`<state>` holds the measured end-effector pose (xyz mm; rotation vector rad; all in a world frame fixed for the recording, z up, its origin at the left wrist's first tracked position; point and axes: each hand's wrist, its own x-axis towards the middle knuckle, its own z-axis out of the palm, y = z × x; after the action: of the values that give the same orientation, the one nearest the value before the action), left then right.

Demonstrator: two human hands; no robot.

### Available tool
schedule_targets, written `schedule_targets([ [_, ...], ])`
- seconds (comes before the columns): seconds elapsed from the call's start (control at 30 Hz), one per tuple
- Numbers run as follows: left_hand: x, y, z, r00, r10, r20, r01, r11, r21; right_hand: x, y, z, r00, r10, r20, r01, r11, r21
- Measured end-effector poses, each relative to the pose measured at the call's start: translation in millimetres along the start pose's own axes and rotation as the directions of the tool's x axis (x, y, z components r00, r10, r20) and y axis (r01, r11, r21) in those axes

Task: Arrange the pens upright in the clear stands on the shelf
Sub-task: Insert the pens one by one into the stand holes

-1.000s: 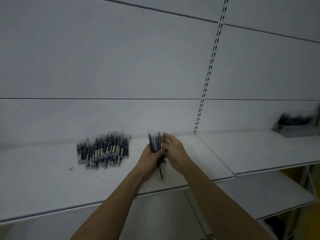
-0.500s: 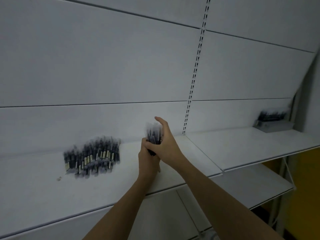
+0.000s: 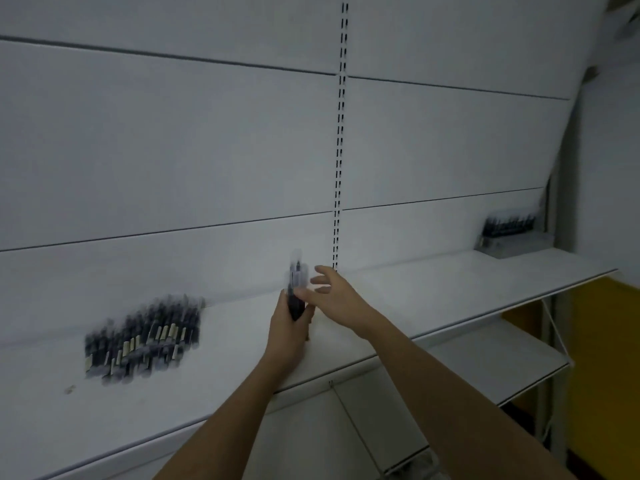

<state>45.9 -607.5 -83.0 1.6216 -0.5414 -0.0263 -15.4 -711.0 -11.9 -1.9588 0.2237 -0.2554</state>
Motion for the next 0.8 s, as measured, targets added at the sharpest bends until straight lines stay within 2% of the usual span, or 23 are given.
schedule_targets([
  [0.1,5.1,16.3,38.4,0.999,0.003,0.034,-0.004,1.000,0.018,-7.2,6.3,-60.1,0.996,-0.036,-0.081,0.029,0.996,-0.083],
  [0.2,4.9,36.5,93.9,0.997,0.022,0.076,-0.022,1.000,-0.006,-19.6,27.0,-130.3,0.986,-0.092,-0.136,0.049,0.956,-0.290],
  [0.33,-1.0,65.7,185.0,0.988,0.032,0.149,-0.023,0.998,-0.057,-49.0,60.8,-229.6,0.980,-0.111,-0.167,-0.001,0.830,-0.558],
  [0.5,-12.9,98.9,302.9,0.971,0.042,0.237,-0.019,0.995,-0.099,-92.1,104.1,-342.0,0.967,-0.083,-0.242,-0.123,0.680,-0.723],
  [0.63,-17.5,117.2,379.7,0.947,0.041,0.318,-0.005,0.993,-0.114,-112.9,136.7,-416.4,0.955,-0.033,-0.295,-0.209,0.628,-0.750],
  [0.8,0.0,124.9,454.6,0.920,0.054,0.388,-0.014,0.994,-0.106,-105.7,181.1,-490.0,0.936,-0.006,-0.352,-0.259,0.665,-0.701],
])
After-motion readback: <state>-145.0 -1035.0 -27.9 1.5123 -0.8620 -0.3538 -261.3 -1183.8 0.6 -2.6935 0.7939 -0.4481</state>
